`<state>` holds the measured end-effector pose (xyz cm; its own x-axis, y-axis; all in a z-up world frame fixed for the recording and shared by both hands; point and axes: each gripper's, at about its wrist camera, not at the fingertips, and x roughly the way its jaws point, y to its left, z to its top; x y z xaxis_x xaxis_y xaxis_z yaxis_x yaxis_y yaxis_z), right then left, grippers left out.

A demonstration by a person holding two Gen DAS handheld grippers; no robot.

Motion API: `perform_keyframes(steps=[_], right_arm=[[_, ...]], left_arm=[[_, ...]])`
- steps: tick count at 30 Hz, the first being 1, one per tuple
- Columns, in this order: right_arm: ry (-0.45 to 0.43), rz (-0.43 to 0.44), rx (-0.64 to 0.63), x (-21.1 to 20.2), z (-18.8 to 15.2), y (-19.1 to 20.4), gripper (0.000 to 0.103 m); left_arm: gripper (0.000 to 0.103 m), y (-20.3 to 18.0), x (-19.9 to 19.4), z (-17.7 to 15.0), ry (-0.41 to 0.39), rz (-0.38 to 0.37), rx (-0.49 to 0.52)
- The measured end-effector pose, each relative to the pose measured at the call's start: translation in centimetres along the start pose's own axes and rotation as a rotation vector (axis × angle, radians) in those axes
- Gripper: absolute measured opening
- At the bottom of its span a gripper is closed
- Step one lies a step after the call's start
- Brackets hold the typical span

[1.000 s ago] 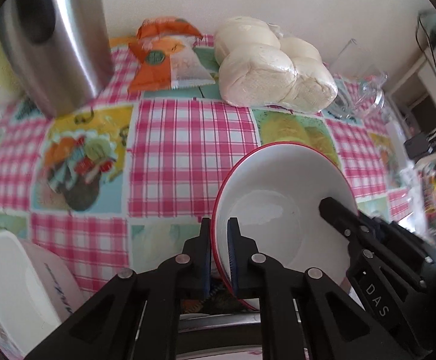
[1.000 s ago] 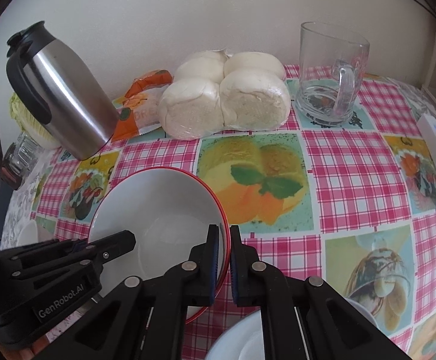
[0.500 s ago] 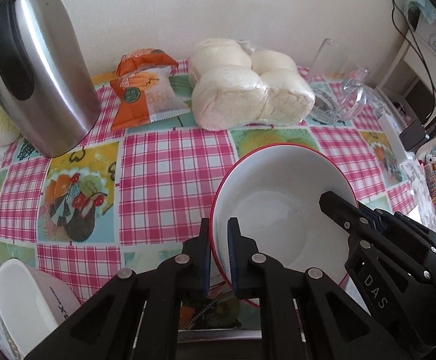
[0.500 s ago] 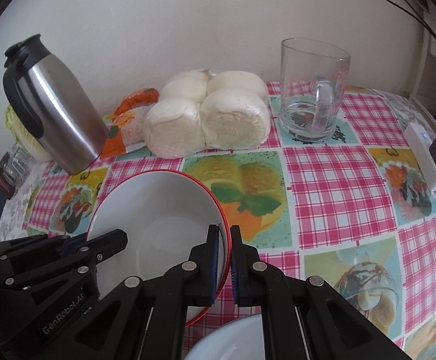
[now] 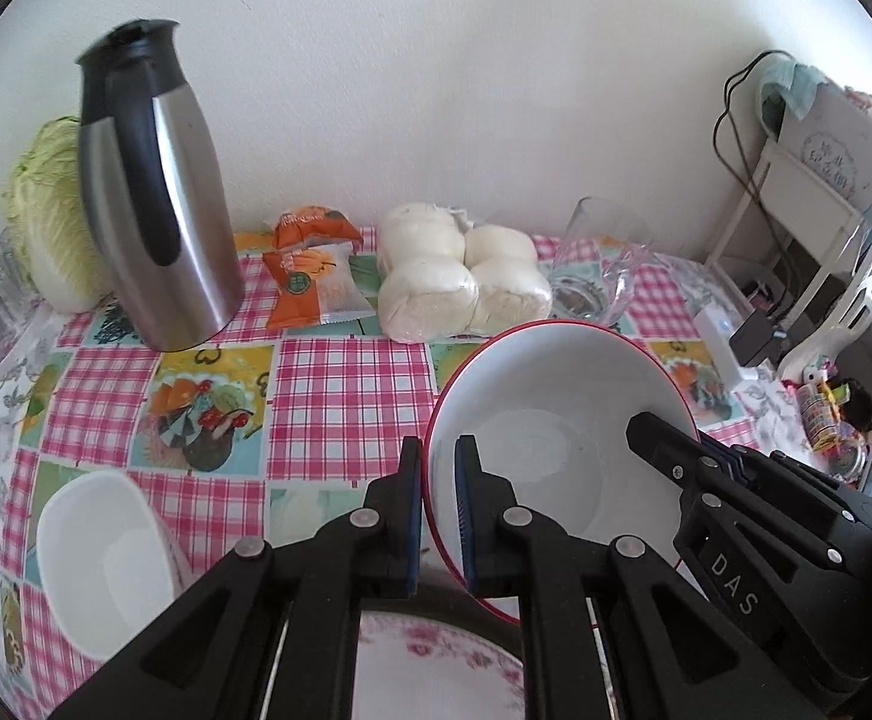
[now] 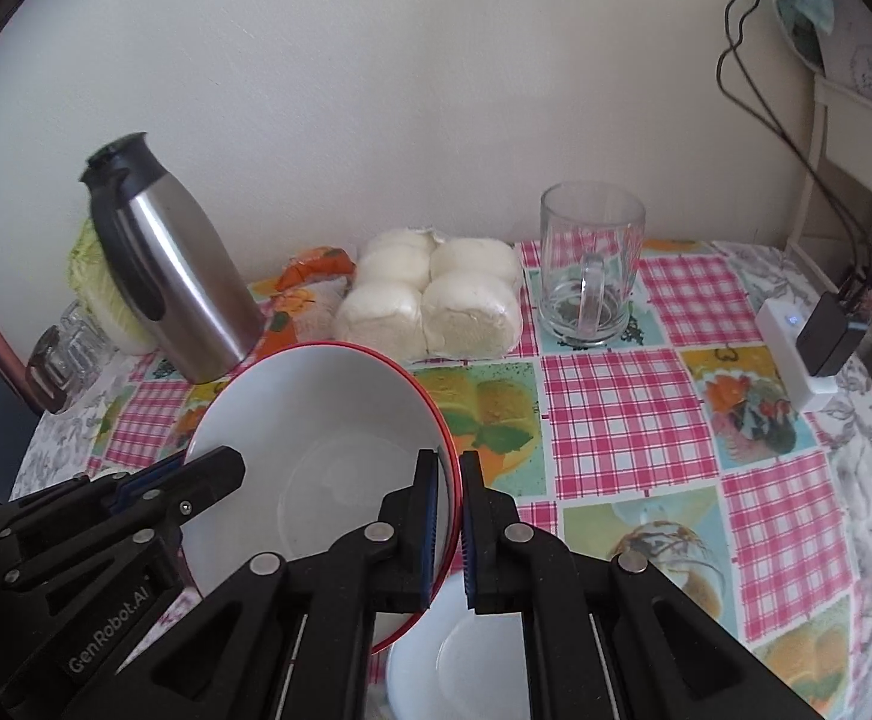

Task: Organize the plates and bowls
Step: 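Lift the red-rimmed bowl and carry it over the stacked plates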

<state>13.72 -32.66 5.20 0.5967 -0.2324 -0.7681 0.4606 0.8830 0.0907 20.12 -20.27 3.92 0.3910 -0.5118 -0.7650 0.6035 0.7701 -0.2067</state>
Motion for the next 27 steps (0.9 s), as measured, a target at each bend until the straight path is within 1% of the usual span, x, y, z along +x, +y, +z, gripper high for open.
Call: perform_keyframes(steps=[1, 4, 9, 15, 21, 27], right_arm=[[-0.007, -0.002, -0.006, -0.8, -0.2, 0.2, 0.008], [-0.020, 0.009, -0.023, -2.9, -0.9, 0.9, 0.007], [-0.040, 0.018, -0.048, -6.5, -2.1, 2.3, 0.008], [-0.057, 0.033, -0.063, -9.7, -3.5, 3.6, 0.008], [-0.051, 0.053, -0.067, -11.4, -5.1, 4.8, 0.008], [-0.040, 0.070, -0.066, -11.9, -6.8, 6.1, 0.008]], left_arm=[[0.010, 0.1, -0.9, -0.3, 0.009, -0.002, -0.013], [0.010, 0.4, -3.1, -1.0, -0.018, -0.011, -0.040], [0.010, 0.3, -6.8, -2.4, -0.064, 0.004, -0.065], [0.010, 0.7, -10.3, -4.3, -0.100, 0.006, -0.103], [0.010, 1.3, -12.4, -6.2, -0.111, 0.023, -0.109], [0.010, 2.8, -13.6, -7.9, -0.113, 0.021, -0.142]])
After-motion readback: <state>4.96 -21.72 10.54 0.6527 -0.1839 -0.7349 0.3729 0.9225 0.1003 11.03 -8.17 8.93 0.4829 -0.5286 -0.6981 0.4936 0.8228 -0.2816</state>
